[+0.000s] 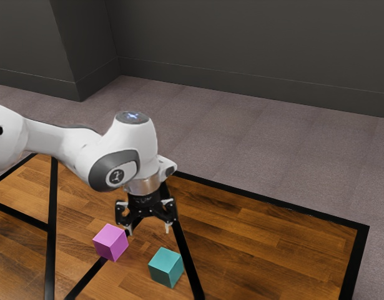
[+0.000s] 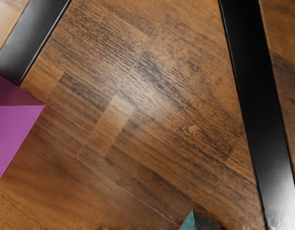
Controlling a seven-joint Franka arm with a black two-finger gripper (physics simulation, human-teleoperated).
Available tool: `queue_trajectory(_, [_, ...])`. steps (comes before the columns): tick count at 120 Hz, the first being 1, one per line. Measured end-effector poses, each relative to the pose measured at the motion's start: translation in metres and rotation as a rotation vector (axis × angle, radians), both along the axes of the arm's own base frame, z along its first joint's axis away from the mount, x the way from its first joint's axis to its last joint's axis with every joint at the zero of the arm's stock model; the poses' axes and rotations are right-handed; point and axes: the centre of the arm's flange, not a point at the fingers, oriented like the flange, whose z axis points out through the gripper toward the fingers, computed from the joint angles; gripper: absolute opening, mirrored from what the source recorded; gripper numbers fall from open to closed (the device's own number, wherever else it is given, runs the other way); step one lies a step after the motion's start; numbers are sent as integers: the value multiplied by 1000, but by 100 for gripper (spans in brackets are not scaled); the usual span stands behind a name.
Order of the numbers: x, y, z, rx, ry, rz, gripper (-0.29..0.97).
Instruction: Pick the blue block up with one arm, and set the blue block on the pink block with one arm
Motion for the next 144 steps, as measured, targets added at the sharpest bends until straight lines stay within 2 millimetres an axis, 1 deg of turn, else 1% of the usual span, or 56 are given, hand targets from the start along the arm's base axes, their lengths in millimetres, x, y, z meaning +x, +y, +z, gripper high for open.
queue_trajectory(11, [-6, -11, -12, -22, -9, -61, 67])
queue_trajectory(19, [-6, -22, -27, -30, -8, -110, 67])
queue_trajectory(24, [-8, -34, -31, -33, -15, -158, 67])
queue_trajectory(34, [-18, -66, -36, -26, -33, -304, 67])
queue_trajectory(40, [-24, -77, -39, -27, -38, -361, 67])
queue_trajectory(45, [-25, -72, -35, -30, -54, -378, 68])
queue_trajectory(53, [-26, -48, -15, -28, -101, -381, 66])
queue_trajectory(57, [-26, -34, -9, -24, -117, -378, 66])
queue_trajectory(60, [-25, -24, -8, -20, -121, -372, 66])
queue_trajectory(63, [-29, -14, -12, -14, -115, -366, 66])
queue_trajectory(67, [-33, -8, -15, -8, -110, -372, 66])
queue_trajectory(70, [-36, -10, -16, -5, -110, -388, 66])
queue_trajectory(85, [-46, -30, -18, 2, -119, -477, 65])
queue_trajectory(92, [-46, -32, -18, 3, -123, -494, 65])
queue_trajectory(109, [-43, -35, -32, 0, -111, -515, 65])
queue_trajectory(144, [-50, -62, -34, -13, -143, -577, 65])
